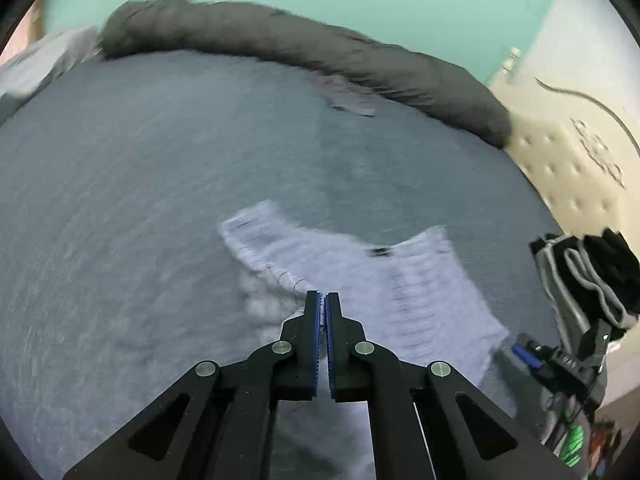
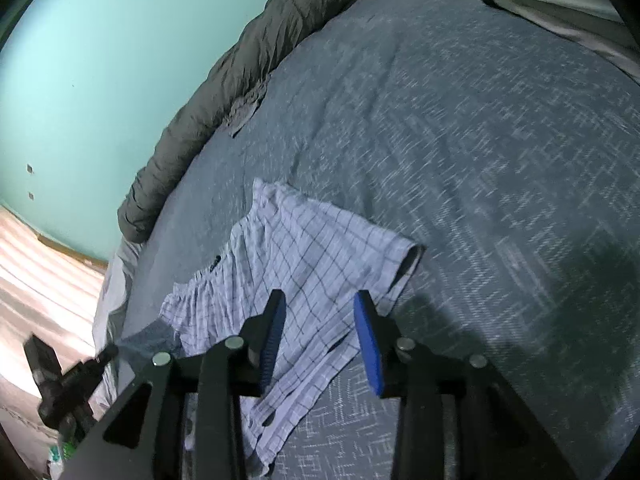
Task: Fold clothes
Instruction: 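Press the folded shorts flat with both grippers along the fold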
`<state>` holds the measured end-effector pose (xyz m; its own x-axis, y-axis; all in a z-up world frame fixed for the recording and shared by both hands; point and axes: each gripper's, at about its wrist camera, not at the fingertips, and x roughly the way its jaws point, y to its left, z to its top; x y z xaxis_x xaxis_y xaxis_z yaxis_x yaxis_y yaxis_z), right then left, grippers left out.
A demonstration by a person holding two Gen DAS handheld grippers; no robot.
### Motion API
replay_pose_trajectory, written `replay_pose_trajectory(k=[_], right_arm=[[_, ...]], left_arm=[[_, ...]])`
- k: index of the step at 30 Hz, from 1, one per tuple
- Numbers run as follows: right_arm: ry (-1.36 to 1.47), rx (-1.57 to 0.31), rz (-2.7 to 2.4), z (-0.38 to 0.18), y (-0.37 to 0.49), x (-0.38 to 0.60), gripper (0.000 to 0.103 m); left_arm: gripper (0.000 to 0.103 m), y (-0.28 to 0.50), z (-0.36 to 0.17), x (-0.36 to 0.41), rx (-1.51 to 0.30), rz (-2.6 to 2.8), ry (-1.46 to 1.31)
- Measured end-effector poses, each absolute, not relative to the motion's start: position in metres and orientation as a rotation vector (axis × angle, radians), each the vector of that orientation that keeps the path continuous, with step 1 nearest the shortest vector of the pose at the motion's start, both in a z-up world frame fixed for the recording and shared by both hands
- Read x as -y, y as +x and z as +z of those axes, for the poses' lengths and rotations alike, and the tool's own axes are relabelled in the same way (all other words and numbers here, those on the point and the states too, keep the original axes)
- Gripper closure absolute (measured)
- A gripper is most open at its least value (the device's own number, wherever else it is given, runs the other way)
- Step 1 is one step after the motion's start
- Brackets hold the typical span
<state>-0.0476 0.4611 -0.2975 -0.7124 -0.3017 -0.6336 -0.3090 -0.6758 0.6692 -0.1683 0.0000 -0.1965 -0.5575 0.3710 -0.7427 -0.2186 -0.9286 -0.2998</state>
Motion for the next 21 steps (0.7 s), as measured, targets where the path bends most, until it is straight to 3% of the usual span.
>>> replay_pose_trajectory(k=[9,14,19,21], right_arm=[[-1.153,-1.290,2.591,-0.297,-0.034,-0.493,0.067],[-1.114,-1.310,2.563,-0.299,-0.026,-0.516,0.067],[-1.125,-1.340,2.534,-0.306,-0.024,-0.525,0.067],[-1.128,-1.336,2.546,-0.305,-0.025,-0.524,0.067]], left_arm=[[0.100,-0.193,-0.181,-0.183,0.097,2.278,-1.234],[0.100,-0.179,-0.223,-0.279,-0.040,2.115,-1.324],[0.099,-0.171,-0.267,-0.301,-0.112,2.077,-1.439],[0.091,-0.173,-0.265,-0.291,-0.081,2.091,-1.446]])
